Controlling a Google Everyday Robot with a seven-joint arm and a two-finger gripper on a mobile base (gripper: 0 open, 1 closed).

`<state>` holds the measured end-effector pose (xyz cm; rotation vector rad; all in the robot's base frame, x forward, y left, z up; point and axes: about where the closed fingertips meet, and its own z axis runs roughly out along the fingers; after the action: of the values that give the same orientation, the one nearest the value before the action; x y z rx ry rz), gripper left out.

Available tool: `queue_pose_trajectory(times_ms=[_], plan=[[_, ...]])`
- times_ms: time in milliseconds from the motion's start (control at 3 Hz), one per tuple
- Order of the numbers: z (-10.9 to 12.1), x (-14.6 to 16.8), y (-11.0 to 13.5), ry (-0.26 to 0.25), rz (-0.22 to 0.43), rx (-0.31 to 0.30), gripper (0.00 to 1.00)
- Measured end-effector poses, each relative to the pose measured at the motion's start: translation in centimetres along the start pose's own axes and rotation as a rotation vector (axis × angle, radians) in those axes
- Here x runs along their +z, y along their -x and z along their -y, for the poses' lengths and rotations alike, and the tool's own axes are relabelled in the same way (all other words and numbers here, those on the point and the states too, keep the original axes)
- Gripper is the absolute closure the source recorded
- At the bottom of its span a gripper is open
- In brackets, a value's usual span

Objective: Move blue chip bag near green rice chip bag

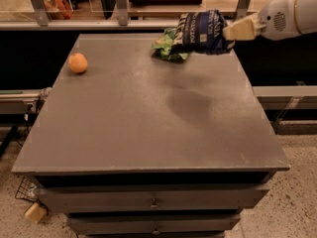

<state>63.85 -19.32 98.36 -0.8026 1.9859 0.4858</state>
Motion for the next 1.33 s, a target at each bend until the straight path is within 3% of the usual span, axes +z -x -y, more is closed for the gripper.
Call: queue_pose_trajectory(times_ms=[333,667,1333], plan=[[4.4,2.1,2.3,-0.061,0.059,0.069,1.0],[7.9,4.4,2.5,-0.11,0.074,0.134,1.0],[13.0,7.4,-1.1,-0.184,0.015,0.199,1.0]])
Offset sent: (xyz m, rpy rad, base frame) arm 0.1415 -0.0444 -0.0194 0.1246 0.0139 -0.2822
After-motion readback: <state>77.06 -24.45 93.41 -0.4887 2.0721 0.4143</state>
